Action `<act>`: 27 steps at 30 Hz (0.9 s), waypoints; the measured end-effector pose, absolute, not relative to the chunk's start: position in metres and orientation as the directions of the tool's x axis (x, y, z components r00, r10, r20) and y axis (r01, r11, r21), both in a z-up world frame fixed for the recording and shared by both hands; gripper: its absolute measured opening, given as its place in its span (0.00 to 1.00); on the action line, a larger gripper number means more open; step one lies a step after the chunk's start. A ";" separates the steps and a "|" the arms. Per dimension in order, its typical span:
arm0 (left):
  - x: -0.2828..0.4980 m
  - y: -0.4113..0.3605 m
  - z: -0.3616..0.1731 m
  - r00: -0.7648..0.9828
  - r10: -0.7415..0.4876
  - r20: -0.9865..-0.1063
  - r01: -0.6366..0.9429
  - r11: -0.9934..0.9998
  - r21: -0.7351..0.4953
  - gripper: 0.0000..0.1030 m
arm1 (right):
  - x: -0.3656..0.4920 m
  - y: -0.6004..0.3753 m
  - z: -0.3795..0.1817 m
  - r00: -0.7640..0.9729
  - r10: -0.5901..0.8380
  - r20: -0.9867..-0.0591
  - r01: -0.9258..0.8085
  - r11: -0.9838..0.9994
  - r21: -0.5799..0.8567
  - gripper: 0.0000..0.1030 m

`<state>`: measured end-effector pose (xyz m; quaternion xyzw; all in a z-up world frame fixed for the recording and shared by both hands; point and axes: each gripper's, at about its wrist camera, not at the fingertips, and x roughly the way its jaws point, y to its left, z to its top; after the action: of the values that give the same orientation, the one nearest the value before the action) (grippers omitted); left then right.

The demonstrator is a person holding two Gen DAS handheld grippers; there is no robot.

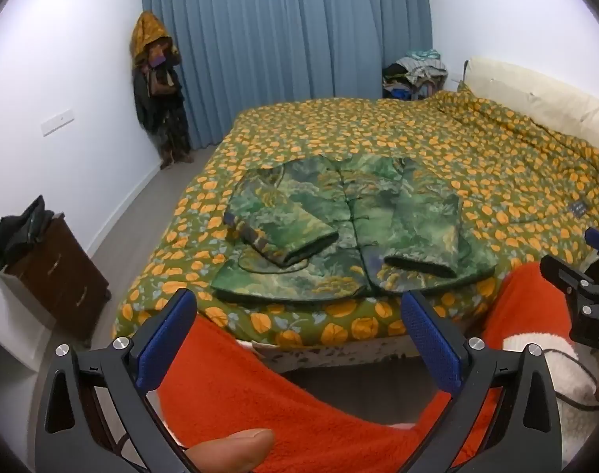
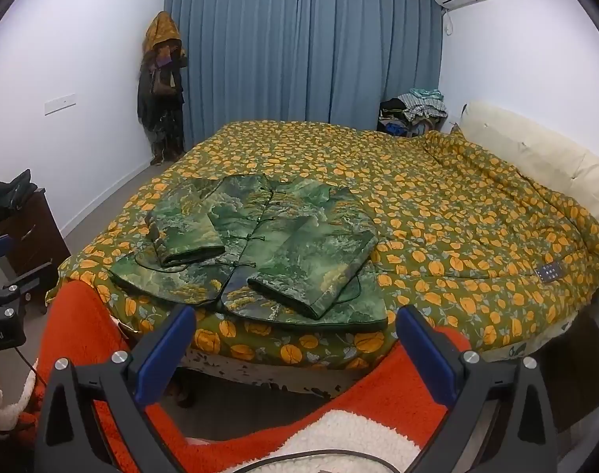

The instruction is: Fold large clothes

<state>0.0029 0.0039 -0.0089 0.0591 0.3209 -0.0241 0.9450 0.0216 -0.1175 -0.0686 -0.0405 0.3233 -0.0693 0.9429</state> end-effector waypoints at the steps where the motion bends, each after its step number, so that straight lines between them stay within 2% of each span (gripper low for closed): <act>1: 0.002 0.002 -0.006 0.793 -0.003 -0.609 0.079 0.992 0.098 1.00 | 0.023 -0.120 -0.064 0.778 -0.158 -0.608 0.108 0.987 -0.118 1.00; 27: -0.003 0.000 0.002 0.824 -0.030 -0.565 0.106 0.989 0.102 1.00 | 0.021 -0.122 -0.069 0.775 -0.148 -0.615 0.096 0.989 -0.117 1.00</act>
<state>-0.0032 -0.0004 0.0015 0.0647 0.2943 -0.0357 0.9529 0.0206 -0.1216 -0.0689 -0.0395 0.3294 -0.0646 0.9411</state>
